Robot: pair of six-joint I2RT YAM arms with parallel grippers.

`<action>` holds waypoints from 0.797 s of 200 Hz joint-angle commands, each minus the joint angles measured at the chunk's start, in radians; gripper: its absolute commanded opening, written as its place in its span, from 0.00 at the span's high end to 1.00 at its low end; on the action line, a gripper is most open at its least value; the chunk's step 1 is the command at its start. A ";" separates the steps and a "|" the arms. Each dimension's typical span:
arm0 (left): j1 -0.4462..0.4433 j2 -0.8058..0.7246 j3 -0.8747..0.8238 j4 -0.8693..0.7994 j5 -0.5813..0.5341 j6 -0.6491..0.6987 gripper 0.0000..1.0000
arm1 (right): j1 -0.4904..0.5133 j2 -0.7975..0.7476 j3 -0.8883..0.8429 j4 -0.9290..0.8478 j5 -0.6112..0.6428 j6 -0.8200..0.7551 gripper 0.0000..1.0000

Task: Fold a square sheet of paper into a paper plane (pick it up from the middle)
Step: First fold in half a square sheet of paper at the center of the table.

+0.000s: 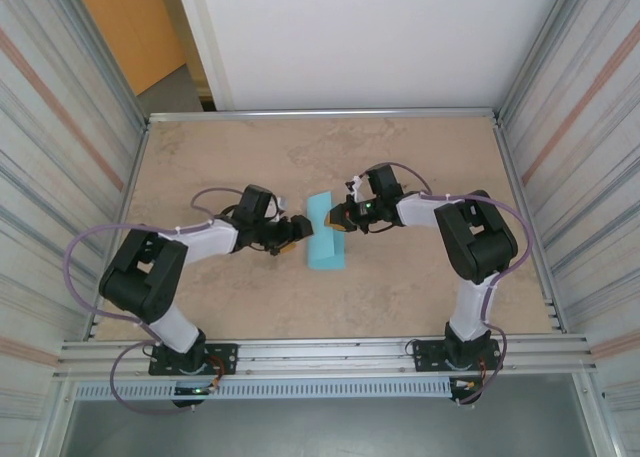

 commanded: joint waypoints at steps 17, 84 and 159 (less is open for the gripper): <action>-0.038 0.059 0.101 -0.094 -0.061 0.047 0.31 | -0.014 0.022 -0.008 -0.075 0.006 -0.083 0.95; -0.089 0.156 0.248 -0.253 -0.173 0.116 0.41 | -0.028 0.016 -0.019 -0.111 0.038 -0.123 0.94; -0.115 0.219 0.306 -0.279 -0.194 0.103 0.53 | -0.035 0.024 -0.021 -0.127 0.058 -0.142 0.94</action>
